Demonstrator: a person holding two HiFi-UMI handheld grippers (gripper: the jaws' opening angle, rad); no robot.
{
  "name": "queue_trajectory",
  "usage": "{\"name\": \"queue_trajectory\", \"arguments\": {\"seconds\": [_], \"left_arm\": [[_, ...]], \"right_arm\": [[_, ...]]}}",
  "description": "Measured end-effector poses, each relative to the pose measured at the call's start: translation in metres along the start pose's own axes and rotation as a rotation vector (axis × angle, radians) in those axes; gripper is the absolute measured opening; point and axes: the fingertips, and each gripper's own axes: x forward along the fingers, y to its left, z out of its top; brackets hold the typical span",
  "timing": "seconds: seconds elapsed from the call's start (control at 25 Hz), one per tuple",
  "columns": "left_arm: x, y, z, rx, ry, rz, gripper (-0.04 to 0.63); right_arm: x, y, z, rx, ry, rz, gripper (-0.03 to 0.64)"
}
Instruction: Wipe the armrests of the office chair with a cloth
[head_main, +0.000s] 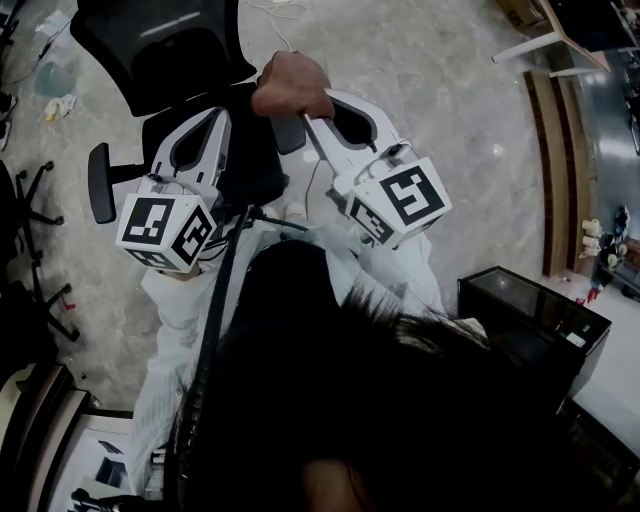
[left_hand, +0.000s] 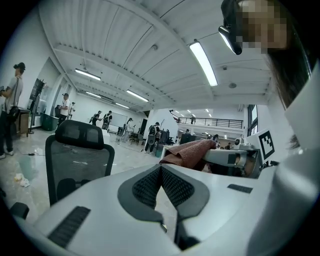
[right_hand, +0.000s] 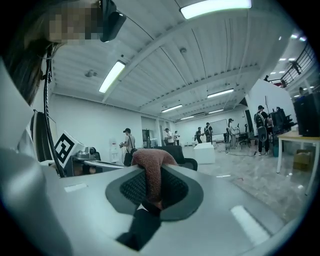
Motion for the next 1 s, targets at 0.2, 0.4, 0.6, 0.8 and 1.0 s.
{"name": "queue_trajectory", "arguments": {"seconds": [0.2, 0.4, 0.6, 0.8, 1.0], "left_arm": [[0.0051, -0.0043, 0.0005, -0.001, -0.003, 0.003, 0.003], [0.0051, -0.0039, 0.0008, -0.005, -0.003, 0.005, 0.003], [0.0056, -0.0026, -0.0007, -0.007, -0.002, 0.009, 0.003], [0.0047, -0.0021, -0.0021, -0.009, 0.0, 0.014, 0.003], [0.0043, 0.0004, -0.0035, -0.01, 0.0, 0.021, 0.003]], "right_arm": [[-0.0041, -0.0024, 0.0004, 0.01, -0.001, 0.014, 0.044], [-0.004, -0.0018, -0.0008, 0.019, 0.003, 0.018, 0.043], [-0.0045, -0.003, -0.0022, 0.023, 0.001, 0.015, 0.043], [-0.0042, -0.0034, -0.003, 0.027, 0.0, 0.017, 0.043], [-0.0039, -0.0044, -0.0044, 0.029, -0.002, 0.017, 0.043]]}}
